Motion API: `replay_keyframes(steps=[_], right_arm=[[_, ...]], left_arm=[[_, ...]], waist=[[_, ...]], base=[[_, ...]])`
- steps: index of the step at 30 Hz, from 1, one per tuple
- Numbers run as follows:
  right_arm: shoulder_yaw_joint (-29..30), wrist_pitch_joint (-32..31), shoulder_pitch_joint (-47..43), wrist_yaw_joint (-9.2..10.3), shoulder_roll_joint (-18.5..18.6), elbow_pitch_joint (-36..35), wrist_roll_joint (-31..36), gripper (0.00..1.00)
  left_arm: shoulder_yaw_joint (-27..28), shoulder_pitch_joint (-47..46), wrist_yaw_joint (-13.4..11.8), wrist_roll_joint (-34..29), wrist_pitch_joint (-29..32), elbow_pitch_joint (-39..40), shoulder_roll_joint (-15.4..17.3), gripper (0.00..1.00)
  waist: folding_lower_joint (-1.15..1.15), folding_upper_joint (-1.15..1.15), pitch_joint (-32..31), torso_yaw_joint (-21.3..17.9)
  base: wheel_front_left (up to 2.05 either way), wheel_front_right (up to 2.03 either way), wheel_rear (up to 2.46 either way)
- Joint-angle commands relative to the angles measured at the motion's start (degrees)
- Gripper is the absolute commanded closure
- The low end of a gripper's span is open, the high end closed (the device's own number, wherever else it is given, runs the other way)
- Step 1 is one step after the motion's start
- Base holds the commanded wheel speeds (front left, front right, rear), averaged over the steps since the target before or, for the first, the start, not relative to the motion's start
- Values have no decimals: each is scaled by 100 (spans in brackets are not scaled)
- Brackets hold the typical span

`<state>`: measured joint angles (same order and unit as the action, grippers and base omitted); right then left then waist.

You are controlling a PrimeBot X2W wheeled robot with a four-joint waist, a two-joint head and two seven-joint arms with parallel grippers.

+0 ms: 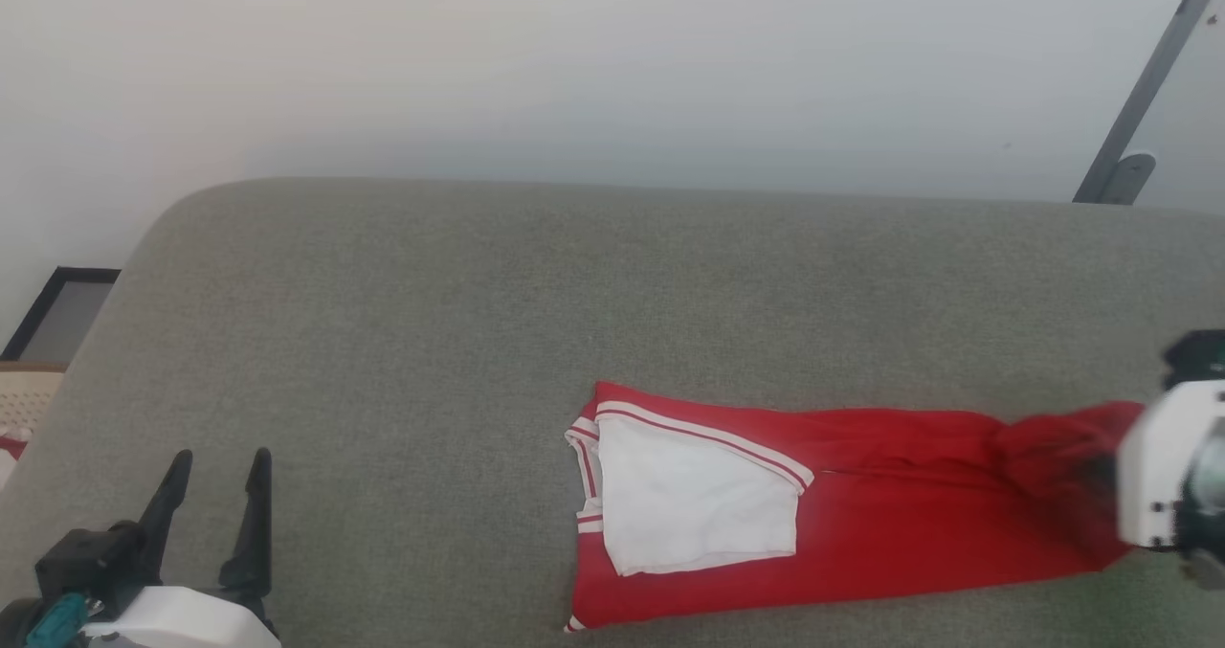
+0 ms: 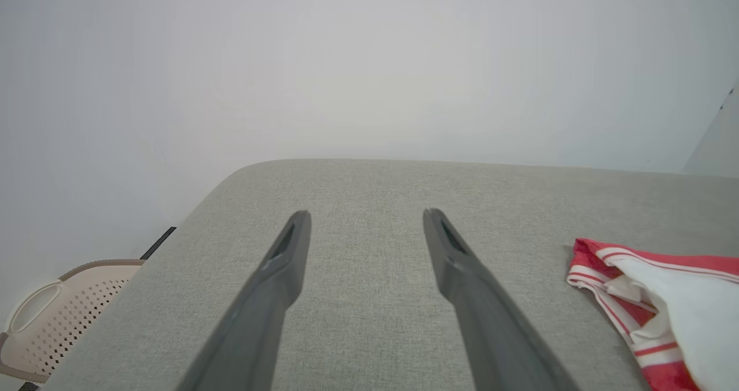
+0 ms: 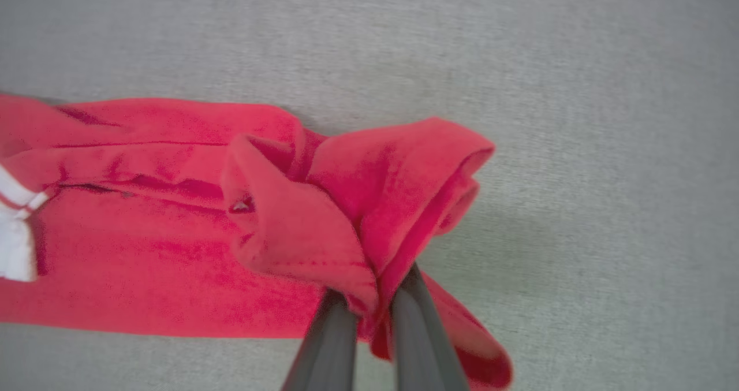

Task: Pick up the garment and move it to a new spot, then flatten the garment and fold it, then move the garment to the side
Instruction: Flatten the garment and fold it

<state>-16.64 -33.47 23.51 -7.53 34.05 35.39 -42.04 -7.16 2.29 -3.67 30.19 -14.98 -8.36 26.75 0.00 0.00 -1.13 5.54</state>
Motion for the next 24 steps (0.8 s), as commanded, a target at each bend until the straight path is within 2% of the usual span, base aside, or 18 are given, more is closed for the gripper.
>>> replay_keyframes(steps=[1,6,12,24], right_arm=[[-89,-21,-56,9,-49,-179,-77,100],[-528,-43,-112,9,-234,-847,-230,100],[-1096,23,45,9,-758,-1147,-204,100],[-1950,500,528,9,-1827,-339,-119,100]], left_arm=[[32,63,28,-74,-24,-2,-31,0],[20,44,84,-106,-24,-32,-98,0],[-100,-135,163,-101,-7,-129,-123,0],[-387,-531,303,-147,111,-269,-171,0]], waist=[[0,0,-21,-14],[0,0,-69,16],[0,0,-109,204],[0,0,-145,774]], base=[[0,0,0],[0,0,0],[0,0,0],[0,0,0]])
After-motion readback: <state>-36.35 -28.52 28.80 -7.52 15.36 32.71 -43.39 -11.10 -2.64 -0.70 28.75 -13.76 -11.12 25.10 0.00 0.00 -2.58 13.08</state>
